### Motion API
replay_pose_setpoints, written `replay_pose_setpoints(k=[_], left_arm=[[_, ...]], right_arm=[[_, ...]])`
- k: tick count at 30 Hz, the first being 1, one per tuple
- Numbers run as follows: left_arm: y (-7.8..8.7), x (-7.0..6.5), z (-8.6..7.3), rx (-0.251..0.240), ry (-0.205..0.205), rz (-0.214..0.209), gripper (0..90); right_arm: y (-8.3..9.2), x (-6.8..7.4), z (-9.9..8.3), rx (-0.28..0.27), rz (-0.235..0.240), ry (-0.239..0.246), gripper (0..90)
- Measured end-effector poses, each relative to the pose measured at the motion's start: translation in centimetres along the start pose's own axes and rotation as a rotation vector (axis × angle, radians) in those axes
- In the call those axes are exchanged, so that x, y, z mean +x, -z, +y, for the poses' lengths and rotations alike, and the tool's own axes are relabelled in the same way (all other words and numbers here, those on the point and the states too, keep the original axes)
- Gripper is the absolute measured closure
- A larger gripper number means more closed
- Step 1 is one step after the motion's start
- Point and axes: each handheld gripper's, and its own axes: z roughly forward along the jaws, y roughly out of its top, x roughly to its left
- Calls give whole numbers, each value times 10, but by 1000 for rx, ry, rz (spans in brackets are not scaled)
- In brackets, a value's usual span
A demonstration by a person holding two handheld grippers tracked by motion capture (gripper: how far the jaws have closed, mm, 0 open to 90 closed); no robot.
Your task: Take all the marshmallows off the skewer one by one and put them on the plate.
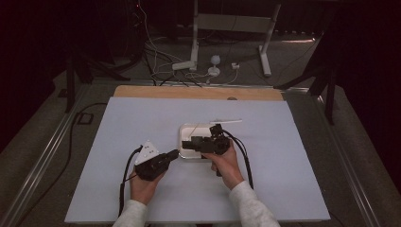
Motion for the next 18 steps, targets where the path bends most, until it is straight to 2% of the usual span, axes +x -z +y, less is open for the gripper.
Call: replay_pose_setpoints(k=[6, 10, 14, 18], left_arm=[[-1, -1, 0, -4, -8, -14, 900], [-1, -2, 0, -13, -9, -18, 900], [-1, -1, 0, -13, -7, -18, 900], [-1, -1, 0, -15, -9, -23, 900]], right_arm=[[-5, -2, 0, 5, 50, -50, 498], [-7, -4, -1, 13, 81, -79, 611], [-8, -3, -1, 9, 91, -88, 707], [-6, -2, -1, 2, 85, -86, 742]])
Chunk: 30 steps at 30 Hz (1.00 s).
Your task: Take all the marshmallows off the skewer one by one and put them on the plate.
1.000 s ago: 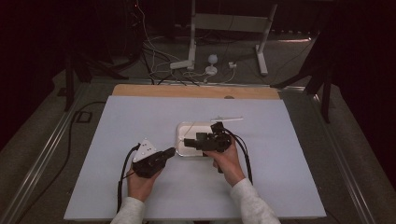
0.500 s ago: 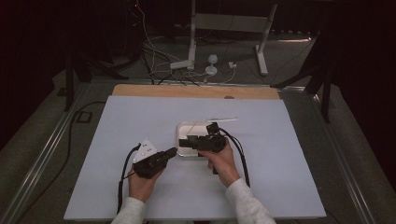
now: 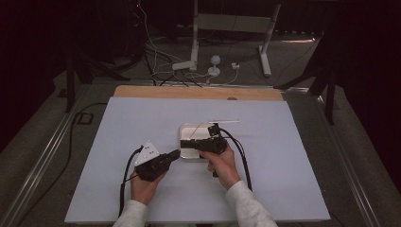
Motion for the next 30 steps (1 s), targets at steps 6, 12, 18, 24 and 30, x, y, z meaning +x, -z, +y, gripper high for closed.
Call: replay_pose_setpoints(k=[6, 12, 18, 24, 30], left_arm=[[0, -1, 1, -4, -15, -4, 900], [4, -1, 0, 4, -29, -12, 900], [2, -5, 2, 5, -51, -19, 900], [4, -4, 2, 8, -62, -16, 900], [5, -5, 2, 20, -79, -10, 900]], right_arm=[[7, 3, 3, -35, -19, 10, 767], [24, -1, 11, -133, -54, -26, 784], [38, 1, 21, -137, -98, 13, 788], [43, -1, 26, -159, -106, 6, 792], [47, -2, 27, -182, -120, -2, 799]])
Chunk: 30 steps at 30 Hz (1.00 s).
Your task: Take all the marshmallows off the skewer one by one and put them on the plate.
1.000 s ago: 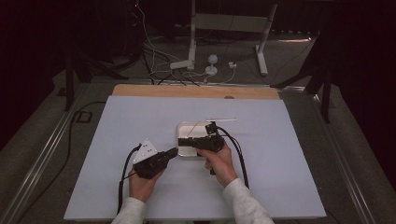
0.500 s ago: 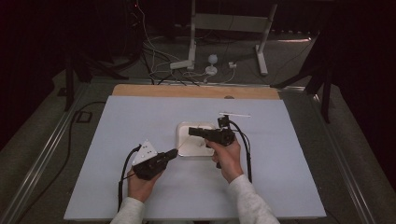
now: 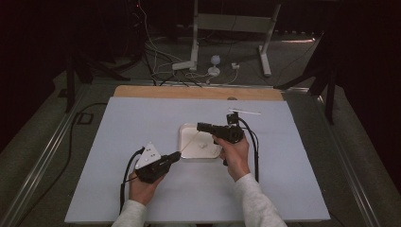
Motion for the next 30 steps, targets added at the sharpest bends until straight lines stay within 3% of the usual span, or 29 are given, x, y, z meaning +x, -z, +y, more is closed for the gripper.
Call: replay_pose_setpoints(k=[16, 17, 18, 19, 20, 22, 25, 30], left_arm=[[6, 6, -3, 19, -10, 15, 900], [7, 7, -4, 49, -26, 42, 900], [9, 10, -8, 58, -17, 47, 900], [14, 15, -11, 49, 10, 50, 900], [18, 19, -11, 32, 32, 59, 900], [22, 24, -8, -10, 62, 67, 900], [20, 23, -6, -14, 63, 70, 900], [18, 21, -7, -6, 58, 73, 900]], right_arm=[[3, -1, 3, -36, -38, 10, 810], [4, -1, 3, -45, -50, 11, 813], [10, -2, 6, -88, -91, 13, 815], [20, -7, 11, -131, -87, -26, 815], [29, -12, 16, -152, -92, -36, 814], [43, -15, 24, -141, -99, -9, 808], [43, -10, 22, -81, -133, 63, 800], [29, -12, 14, -44, -131, 75, 791]])
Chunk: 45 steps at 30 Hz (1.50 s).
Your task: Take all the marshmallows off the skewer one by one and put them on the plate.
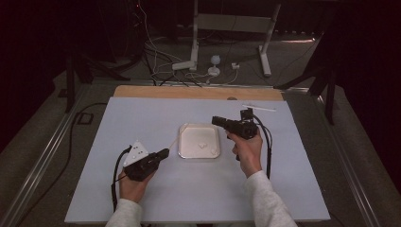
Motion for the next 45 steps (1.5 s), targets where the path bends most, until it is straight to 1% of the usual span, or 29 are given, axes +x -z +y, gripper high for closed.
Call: replay_pose_setpoints(k=[3, 10, 17, 20, 24, 27, 29, 31, 34, 35, 37, 39, 42, 44, 45], left_arm=[[0, 1, -1, -1, 7, 2, 900], [-2, -1, 0, -9, 25, 1, 900], [-5, -1, -1, -2, 25, 2, 899], [-5, -1, -1, -3, 25, 2, 899], [-5, -1, -1, -2, 27, 0, 900], [-5, -1, -1, 2, 25, 1, 900], [-5, -1, -1, 0, 26, 1, 900], [-5, -1, -1, 2, 27, 2, 900], [-6, -1, -1, 3, 29, 5, 900], [-6, -1, -1, 4, 29, 6, 900], [-6, -1, -1, 4, 35, 10, 900], [-6, -2, -1, 2, 41, 13, 899], [-6, -3, 1, -4, 49, 19, 899], [-7, -5, 2, -4, 51, 23, 899], [-7, -6, 3, -3, 51, 24, 899]], right_arm=[[-4, -1, -2, 16, -7, 4, 788], [-15, -2, -10, 58, -45, 41, 773], [-23, -5, -18, 101, -90, 77, 747], [-27, -6, -21, 125, -110, 99, 741], [-31, -7, -24, 151, -124, 112, 738], [-34, -8, -27, 164, -138, 118, 712], [-34, -10, -28, 163, -157, 115, 645], [-35, -12, -30, 157, -173, 113, 540], [-36, -16, -33, 166, -185, 108, 462], [-36, -17, -34, 166, -186, 109, 423], [-35, -18, -35, 162, -174, 105, 324], [-34, -17, -36, 151, -163, 113, 250], [-32, -13, -38, 141, -145, 140, 141], [-30, -9, -38, 134, -134, 169, 120], [-29, -8, -39, 135, -128, 184, 80]])
